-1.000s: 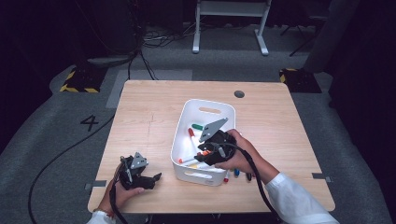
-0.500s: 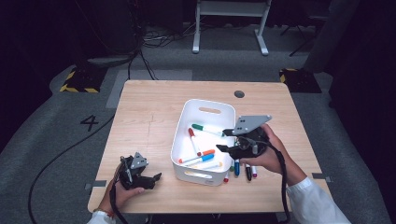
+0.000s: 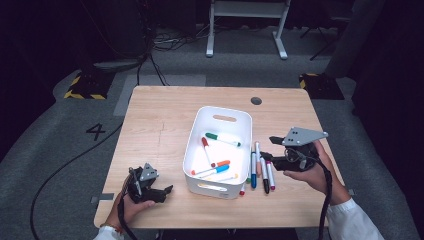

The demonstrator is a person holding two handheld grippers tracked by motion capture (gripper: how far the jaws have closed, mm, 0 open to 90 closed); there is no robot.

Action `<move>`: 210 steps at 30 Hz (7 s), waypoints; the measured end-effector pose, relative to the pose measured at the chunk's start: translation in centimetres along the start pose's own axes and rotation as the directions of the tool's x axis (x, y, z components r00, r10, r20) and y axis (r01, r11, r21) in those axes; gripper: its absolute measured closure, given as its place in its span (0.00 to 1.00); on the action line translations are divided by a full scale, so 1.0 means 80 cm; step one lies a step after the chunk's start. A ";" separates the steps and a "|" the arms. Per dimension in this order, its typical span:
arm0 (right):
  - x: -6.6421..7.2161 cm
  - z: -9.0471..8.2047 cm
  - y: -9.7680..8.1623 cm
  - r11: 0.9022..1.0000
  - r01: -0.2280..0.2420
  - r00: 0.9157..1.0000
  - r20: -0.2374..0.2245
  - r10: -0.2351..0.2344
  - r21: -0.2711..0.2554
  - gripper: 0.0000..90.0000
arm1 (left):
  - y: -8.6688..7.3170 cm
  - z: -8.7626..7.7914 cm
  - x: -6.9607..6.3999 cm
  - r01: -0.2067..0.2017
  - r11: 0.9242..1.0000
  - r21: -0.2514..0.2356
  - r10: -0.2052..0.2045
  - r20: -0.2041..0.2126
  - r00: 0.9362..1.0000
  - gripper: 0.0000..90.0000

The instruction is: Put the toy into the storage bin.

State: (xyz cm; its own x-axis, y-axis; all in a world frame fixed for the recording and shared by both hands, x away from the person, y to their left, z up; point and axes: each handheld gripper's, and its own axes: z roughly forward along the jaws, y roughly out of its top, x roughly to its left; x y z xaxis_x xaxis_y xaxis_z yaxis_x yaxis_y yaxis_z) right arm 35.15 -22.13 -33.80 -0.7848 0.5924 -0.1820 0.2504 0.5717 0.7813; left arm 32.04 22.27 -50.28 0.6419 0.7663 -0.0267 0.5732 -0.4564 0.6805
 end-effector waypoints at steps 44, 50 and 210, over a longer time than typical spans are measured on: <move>-0.069 0.126 -0.159 0.924 -0.330 0.939 0.167 0.301 0.193 0.71 | 0.000 0.000 0.000 0.000 1.000 0.001 0.000 -0.001 1.000 0.16; -0.069 0.124 -0.161 0.932 -0.313 0.945 0.159 0.286 0.183 0.83 | 0.000 0.000 0.000 0.000 1.000 0.001 0.000 -0.001 1.000 0.16; 0.010 0.027 -0.066 0.996 -0.051 0.998 -0.033 0.053 0.067 0.40 | 0.000 0.000 -0.001 -0.003 1.000 0.001 0.003 0.000 1.000 0.16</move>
State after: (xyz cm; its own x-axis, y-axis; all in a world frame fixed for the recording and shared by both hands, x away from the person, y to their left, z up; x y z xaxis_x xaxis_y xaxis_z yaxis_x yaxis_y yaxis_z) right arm 34.43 -23.43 -39.41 -0.7886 0.6031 -0.1203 0.3275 0.5773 0.7480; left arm 32.01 22.24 -50.28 0.6434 0.7652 -0.0249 0.5720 -0.4588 0.6800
